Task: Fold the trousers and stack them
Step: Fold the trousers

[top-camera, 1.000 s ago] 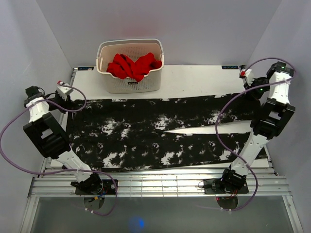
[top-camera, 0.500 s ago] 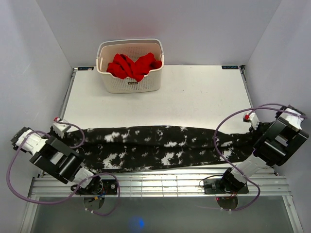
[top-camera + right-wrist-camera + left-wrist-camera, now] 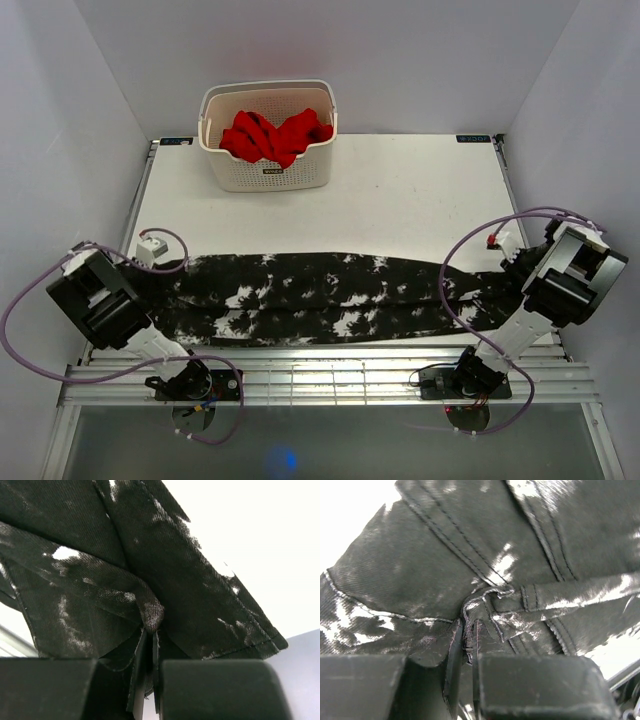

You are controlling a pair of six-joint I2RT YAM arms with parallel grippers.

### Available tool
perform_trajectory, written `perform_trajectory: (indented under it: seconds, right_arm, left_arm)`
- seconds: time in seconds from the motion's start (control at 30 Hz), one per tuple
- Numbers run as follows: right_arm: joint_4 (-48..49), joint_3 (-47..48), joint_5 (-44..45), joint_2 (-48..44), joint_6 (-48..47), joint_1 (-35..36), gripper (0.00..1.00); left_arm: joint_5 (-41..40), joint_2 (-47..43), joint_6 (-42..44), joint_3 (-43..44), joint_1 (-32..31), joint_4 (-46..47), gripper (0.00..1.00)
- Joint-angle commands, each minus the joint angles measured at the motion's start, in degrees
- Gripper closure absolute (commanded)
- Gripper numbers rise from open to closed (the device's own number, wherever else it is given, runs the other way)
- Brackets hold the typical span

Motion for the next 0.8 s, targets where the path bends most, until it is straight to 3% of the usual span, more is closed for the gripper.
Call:
perform_trajectory:
  seconds: [0.0,0.1,0.23,0.57,0.67,0.77]
  right_arm:
    - [11.4,2.1,-1.6,3.0,5.1,3.6,0.92]
    - [10.9,5.7,-2.3,4.0,7.8,6.0,0.92]
    - [8.0,11.9,-4.0,4.2,8.4,6.2,0.92]
    - [4.6,29.3,-9.9,3.1,7.4,5.3,0.92]
    - [3.4,30.4,-12.0,1.5,3.3,3.6,0.92]
    - [4.9,24.1,-14.1,-2.4,-3.1,0.6,0.92]
  left_arm:
    - [-6.9,8.8,-15.8,3.0,-7.2,23.5,1.00]
    - [-7.6,12.2,-22.4,10.9,-10.4,24.6,1.00]
    - [-5.5,16.2,-24.1,20.6,-10.9,21.1,1.00]
    - [9.8,13.3,-26.7,35.7,-9.0,14.8,1.00]
    - [16.8,12.4,-23.0,38.7,-5.5,10.9,1.00]
    - [24.9,12.0,-13.9,40.2,0.0,3.6,1.00]
